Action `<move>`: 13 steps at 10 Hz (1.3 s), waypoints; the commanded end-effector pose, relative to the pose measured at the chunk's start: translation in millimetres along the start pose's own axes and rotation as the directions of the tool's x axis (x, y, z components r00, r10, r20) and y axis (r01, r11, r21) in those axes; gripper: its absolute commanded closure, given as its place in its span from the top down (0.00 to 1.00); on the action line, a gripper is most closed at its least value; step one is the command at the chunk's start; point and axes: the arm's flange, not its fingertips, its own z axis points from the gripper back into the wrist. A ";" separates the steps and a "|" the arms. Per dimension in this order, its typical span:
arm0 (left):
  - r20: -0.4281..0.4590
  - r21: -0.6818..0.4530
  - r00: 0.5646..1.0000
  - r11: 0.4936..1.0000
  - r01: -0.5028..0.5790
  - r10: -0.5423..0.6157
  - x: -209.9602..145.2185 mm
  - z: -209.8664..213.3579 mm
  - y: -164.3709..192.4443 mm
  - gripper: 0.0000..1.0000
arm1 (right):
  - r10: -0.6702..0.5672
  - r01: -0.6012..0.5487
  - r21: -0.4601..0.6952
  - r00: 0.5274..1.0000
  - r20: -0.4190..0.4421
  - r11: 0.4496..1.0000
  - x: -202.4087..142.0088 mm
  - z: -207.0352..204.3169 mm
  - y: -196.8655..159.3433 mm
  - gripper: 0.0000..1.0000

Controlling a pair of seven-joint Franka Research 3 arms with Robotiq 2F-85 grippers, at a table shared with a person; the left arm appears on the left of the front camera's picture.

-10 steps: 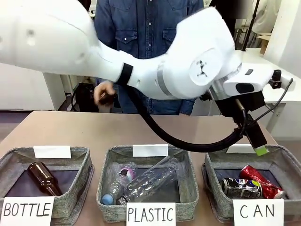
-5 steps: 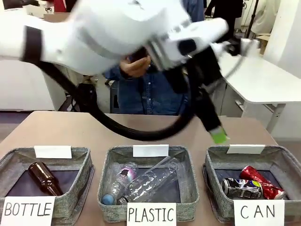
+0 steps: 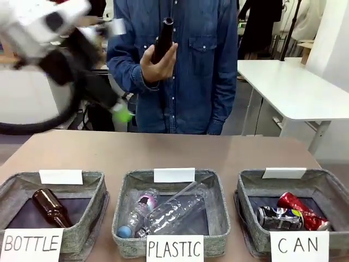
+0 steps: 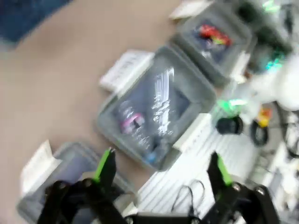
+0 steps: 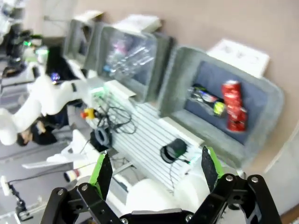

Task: Sort the can waste into the basket.
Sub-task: Pick up the can waste from the table and place it in the right Fabric basket.

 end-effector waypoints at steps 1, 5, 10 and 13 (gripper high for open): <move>0.105 0.083 0.940 0.939 -0.334 0.325 -57.0 60.3 23.5 1.00 | -0.039 0.041 0.120 0.999 -0.020 0.992 20.7 -5.7 15.4 1.00; 0.091 0.083 0.942 0.940 -0.330 0.323 -77.9 77.8 46.2 1.00 | -0.011 0.014 0.110 1.000 -0.027 0.994 22.3 -18.2 15.6 1.00; 0.248 0.245 0.835 0.802 -0.544 0.491 -144.1 238.6 119.9 1.00 | -0.011 0.014 0.110 1.000 -0.027 0.994 22.3 -18.2 15.6 1.00; 0.292 0.228 0.824 0.801 -0.553 0.486 -156.0 235.1 118.8 1.00 | -0.011 0.014 0.110 1.000 -0.027 0.994 22.3 -18.2 15.6 1.00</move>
